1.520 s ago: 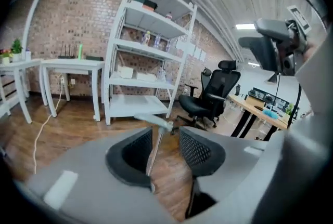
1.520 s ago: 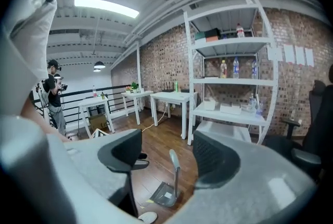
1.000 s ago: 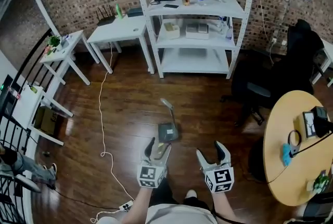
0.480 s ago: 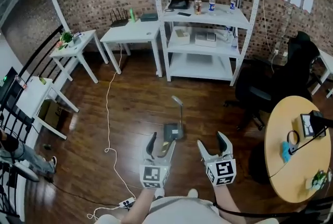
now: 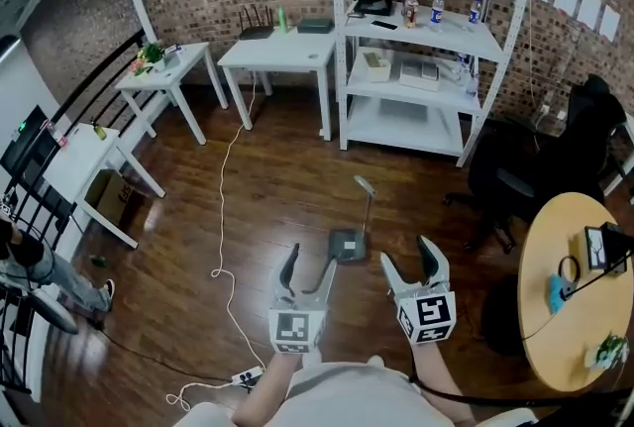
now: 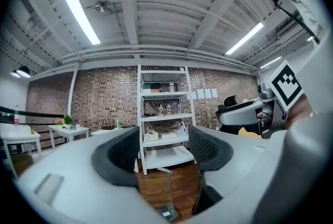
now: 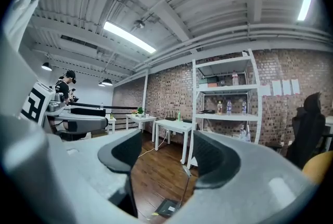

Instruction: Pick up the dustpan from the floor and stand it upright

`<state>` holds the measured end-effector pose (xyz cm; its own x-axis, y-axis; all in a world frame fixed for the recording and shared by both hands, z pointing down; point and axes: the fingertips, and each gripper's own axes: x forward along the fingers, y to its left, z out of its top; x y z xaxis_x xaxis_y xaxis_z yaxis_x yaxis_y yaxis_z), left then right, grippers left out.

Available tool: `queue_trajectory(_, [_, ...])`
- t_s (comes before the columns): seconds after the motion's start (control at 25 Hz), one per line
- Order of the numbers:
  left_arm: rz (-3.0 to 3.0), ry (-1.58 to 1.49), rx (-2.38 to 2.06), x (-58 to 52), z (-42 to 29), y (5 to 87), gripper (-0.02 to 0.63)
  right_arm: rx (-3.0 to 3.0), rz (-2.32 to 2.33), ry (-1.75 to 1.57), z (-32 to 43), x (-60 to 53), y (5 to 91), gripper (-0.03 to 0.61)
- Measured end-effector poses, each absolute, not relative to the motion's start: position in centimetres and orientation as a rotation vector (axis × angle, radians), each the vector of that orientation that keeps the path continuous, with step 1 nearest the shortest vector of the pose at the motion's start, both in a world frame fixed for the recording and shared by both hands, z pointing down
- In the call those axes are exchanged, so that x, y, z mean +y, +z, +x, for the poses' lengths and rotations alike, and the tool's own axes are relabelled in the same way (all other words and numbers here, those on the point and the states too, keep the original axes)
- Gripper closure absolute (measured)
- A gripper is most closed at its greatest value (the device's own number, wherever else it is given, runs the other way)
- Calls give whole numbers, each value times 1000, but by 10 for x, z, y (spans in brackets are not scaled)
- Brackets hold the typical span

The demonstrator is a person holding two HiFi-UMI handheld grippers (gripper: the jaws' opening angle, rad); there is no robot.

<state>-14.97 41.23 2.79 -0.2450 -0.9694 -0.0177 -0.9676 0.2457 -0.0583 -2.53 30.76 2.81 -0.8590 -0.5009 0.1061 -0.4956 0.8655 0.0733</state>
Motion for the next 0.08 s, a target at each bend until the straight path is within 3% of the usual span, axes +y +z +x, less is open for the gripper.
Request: queue_trajectory(0.08, [-1871,-53,2434,417,-159,24,314,-2925,784,-84,-32,310,24,284])
